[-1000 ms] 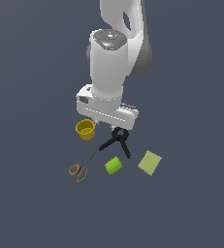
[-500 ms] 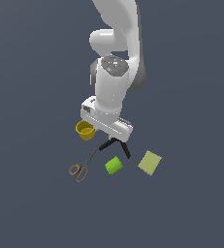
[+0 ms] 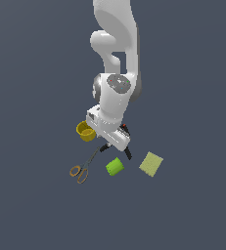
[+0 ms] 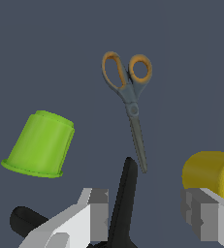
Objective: Pick up a designated object from a clutter of objects.
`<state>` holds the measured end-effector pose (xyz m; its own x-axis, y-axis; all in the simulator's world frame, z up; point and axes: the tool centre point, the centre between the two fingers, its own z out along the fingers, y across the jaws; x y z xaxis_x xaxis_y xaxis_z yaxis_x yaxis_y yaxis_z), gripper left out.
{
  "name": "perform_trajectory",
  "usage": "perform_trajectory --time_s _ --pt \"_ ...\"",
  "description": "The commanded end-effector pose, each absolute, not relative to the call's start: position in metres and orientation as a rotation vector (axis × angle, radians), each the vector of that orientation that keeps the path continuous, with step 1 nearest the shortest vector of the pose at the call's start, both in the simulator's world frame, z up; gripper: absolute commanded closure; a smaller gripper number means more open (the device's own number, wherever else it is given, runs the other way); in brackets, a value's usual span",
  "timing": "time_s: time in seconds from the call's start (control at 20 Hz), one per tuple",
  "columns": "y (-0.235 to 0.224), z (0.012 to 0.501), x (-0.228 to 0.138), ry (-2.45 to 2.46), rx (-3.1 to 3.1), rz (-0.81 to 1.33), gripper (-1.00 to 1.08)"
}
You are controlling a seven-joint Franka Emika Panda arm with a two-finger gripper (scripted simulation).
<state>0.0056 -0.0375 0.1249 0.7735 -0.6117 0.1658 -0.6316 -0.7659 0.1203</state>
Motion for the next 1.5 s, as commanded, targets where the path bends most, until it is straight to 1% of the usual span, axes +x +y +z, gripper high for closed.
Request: perform_trajectory --time_s 0.0,0.35,0.65,1.45 --pt "-0.038 0.112 0.003 -1.039 2.772 0.192 -0.2" --pt "-0.038 0.08 -0.006 -1.166 2.71 0.236 -0.2" --pt "-0.037 0.061 -0.013 -1.239 2.676 0.259 -0.2" --pt "-0.038 0.044 -0.017 -1.283 2.656 0.271 -0.2"
